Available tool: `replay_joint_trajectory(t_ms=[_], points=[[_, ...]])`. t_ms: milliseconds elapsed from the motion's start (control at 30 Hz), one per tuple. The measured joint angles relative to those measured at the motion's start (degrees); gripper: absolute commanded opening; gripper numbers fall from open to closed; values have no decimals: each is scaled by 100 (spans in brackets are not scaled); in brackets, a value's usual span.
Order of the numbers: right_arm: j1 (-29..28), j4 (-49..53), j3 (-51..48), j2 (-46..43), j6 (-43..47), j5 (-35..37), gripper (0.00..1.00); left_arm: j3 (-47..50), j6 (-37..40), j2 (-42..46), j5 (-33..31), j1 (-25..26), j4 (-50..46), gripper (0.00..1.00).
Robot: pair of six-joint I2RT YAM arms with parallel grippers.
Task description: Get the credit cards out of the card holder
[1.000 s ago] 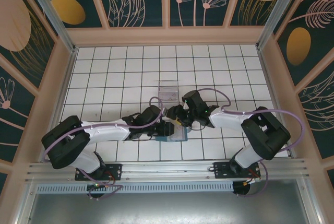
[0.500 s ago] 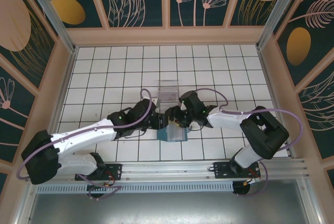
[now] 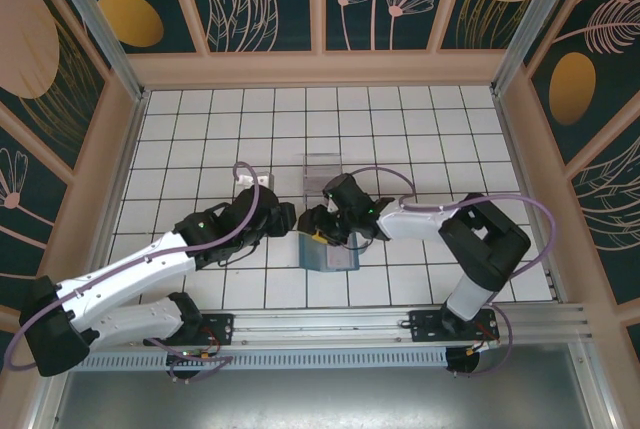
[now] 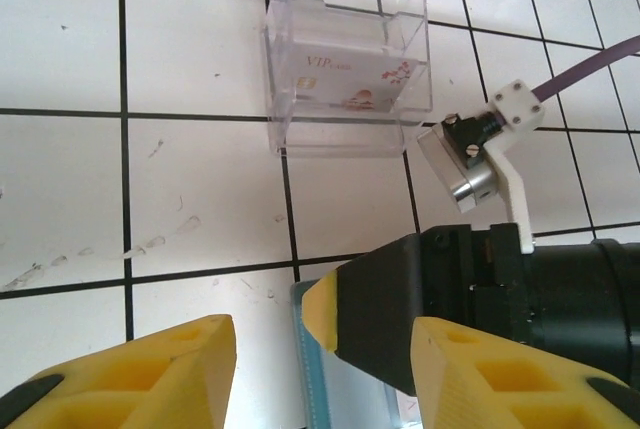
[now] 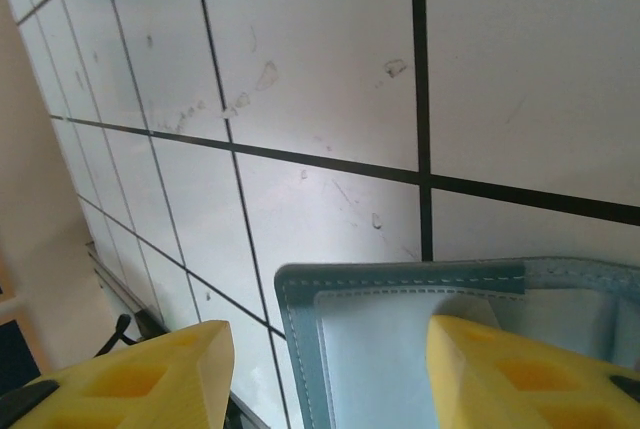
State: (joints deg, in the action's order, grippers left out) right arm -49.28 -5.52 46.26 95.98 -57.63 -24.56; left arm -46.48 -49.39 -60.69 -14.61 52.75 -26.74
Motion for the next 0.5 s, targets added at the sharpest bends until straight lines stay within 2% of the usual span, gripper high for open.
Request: replay_joint_trajectory(t_ms=[300, 500], points=[[-44, 175, 101, 90, 4, 31, 54, 7, -240, -138, 326, 0, 149, 51], [46, 577, 92, -507, 11, 186, 53, 7, -295, -678, 879, 2, 649, 45]])
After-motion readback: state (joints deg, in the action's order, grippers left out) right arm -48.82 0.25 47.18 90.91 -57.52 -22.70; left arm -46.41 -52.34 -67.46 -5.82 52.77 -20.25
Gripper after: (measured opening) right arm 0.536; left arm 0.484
